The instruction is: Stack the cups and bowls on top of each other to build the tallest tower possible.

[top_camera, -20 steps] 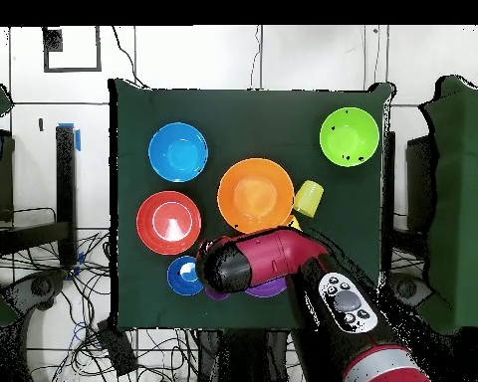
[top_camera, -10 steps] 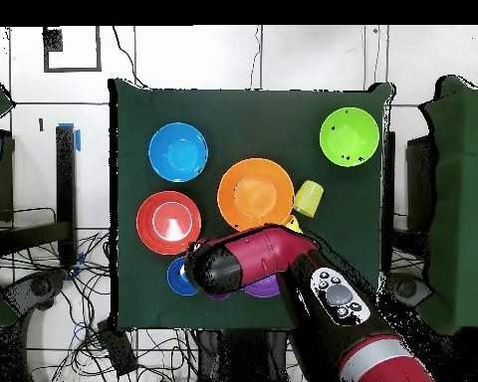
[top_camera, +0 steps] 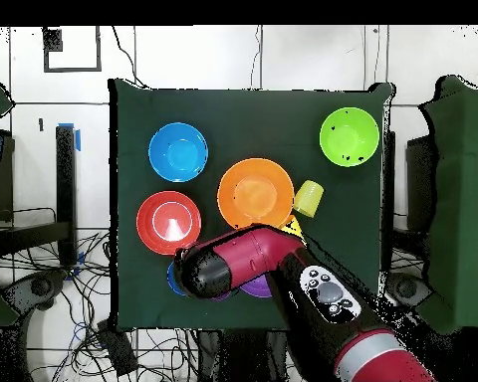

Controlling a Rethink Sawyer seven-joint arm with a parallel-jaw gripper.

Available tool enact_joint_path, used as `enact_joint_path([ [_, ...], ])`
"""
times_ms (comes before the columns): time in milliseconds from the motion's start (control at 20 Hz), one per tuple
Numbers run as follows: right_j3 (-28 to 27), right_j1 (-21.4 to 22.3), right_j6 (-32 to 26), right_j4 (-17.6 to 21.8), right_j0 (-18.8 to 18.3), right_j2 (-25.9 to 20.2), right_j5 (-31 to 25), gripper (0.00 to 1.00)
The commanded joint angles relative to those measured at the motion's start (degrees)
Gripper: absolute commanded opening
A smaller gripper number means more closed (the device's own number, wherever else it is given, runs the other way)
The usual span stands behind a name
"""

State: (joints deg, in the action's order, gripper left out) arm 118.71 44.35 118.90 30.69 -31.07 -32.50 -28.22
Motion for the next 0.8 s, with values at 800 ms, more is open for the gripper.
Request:
enact_joint_path([
  [800, -14.12, -11.92, -45.14, 13.84, 0.70, -12.83, -38.87, 1.00],
])
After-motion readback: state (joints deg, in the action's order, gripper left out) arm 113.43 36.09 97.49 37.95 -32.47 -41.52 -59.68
